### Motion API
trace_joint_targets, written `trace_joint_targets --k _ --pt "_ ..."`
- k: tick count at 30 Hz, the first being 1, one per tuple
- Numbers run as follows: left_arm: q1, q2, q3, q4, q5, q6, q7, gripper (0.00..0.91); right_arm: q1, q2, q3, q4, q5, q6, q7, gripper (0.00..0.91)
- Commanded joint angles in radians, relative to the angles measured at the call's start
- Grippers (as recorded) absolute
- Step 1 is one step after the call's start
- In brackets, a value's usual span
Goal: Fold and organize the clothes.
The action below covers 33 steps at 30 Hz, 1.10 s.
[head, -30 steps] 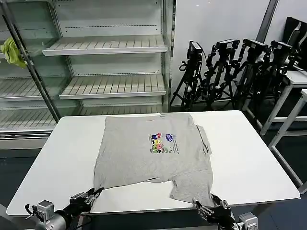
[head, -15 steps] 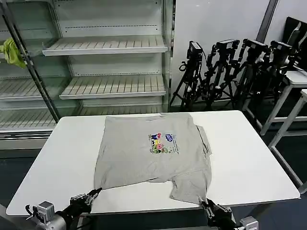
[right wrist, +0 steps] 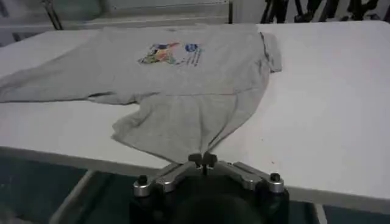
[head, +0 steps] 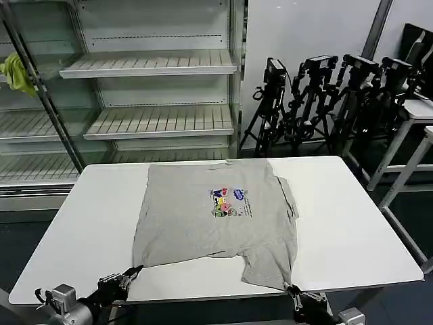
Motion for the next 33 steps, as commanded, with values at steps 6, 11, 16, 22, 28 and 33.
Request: trace_joint_targets --k 6,11,16,22,28,33 --pt "0.07 0.014 -0.094 -0.068 -0.014 -0.002 0.002 0.04 -0.086 -0.069 0.161 0.137 0.039 0.012 0.007 0.0" --pt "0.126 0.029 -0.145 -0.096 -0.023 -0.004 0.002 0.04 -0.165 -0.112 0.253 0.187 0.078 0.011 0.014 0.0" --pt "0.203 0.054 -0.185 -0.124 -0.026 -0.005 -0.001 0.04 -0.225 -0.131 0.348 0.229 0.109 0.008 0.019 0.0" --pt "0.245 0.07 -0.207 -0.152 -0.03 0.003 -0.005 0.04 -0.227 -0.117 0.361 0.236 0.105 0.017 0.016 0.0" --pt "0.196 0.079 -0.206 -0.142 -0.037 -0.004 -0.013 0.04 -0.035 -0.095 0.253 0.167 0.091 0.041 0.018 0.0" --pt "0.015 0.064 -0.156 -0.089 -0.049 -0.018 -0.013 0.04 0.178 -0.091 0.151 0.096 0.08 0.048 0.022 0.0"
